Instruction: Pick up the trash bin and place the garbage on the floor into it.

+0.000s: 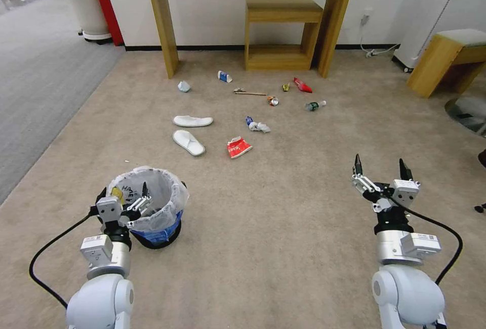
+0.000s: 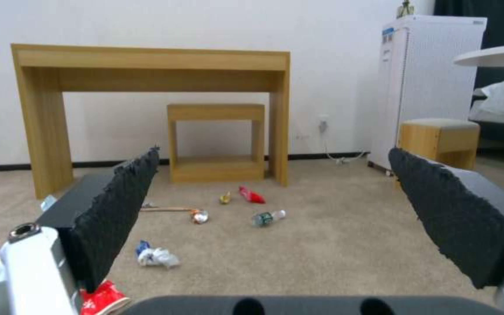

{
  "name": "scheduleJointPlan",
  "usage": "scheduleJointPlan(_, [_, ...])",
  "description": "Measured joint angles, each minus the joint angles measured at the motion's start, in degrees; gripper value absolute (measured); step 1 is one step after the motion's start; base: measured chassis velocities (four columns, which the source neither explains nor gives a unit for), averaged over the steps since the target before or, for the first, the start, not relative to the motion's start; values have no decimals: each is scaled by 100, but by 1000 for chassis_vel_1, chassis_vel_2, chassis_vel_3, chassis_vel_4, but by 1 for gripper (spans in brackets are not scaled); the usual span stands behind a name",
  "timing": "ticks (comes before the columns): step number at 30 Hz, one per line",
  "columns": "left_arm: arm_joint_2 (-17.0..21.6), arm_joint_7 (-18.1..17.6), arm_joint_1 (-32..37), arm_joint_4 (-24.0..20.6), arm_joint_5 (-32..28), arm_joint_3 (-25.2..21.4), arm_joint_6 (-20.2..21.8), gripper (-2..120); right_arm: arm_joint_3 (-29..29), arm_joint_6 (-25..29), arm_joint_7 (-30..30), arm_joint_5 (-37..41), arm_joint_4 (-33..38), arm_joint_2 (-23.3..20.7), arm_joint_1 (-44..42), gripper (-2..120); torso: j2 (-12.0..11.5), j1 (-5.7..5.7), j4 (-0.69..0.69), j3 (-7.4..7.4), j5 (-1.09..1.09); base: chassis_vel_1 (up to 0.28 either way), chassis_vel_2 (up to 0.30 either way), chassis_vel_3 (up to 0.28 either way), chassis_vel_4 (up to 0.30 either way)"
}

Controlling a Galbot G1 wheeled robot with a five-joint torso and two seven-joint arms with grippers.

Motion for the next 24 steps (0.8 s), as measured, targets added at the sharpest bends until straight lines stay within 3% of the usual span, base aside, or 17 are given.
scheduleJointPlan(8, [0,1,-19,25,9,-9,-2,100,-7,-28,-35,-27,-13,7,20,100,0,0,0,0,0,-14,21,22,-15])
scheduleJointPlan(24, [0,6,-9,39,65,12,-26,100,-12,-26,-45,-9,-24,0,20,100,0,0,0,0,0,-118,122,121,-125])
